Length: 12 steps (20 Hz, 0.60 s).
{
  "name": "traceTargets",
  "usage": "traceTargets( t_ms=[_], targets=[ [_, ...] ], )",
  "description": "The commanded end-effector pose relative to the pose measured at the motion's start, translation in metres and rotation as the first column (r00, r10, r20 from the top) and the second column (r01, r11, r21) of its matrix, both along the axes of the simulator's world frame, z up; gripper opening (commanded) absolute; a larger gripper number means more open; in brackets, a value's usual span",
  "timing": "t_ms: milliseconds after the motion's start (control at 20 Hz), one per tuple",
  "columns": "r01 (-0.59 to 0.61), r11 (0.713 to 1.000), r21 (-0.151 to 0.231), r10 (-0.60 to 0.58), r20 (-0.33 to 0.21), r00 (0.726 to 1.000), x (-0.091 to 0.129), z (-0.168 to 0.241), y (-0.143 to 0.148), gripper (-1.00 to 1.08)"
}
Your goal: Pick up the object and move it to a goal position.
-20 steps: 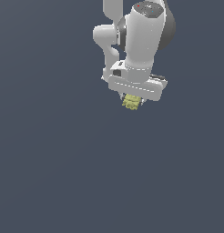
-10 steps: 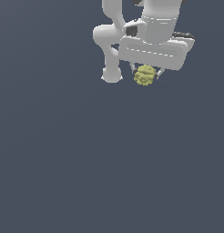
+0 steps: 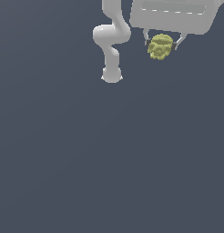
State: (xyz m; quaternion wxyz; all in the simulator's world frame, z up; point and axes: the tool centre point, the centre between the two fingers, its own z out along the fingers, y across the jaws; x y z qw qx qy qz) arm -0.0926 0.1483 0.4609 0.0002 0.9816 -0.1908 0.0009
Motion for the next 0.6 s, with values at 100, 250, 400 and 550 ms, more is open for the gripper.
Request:
traceTargets(
  t_ms=[100, 250, 400, 550],
  targets=[
    [0.000, 1.000, 0.000, 0.000, -0.002, 1.000, -0.003, 0.024, 0.008, -1.00],
    [0.000, 1.000, 0.000, 0.000, -0.002, 1.000, -0.004, 0.033, 0.011, -1.00],
    [0.000, 1.000, 0.000, 0.000, -0.002, 1.000, -0.004, 0.039, 0.014, -1.00],
    [0.000, 1.000, 0.000, 0.000, -0.002, 1.000, -0.005, 0.041, 0.014, -1.00]
  ],
)
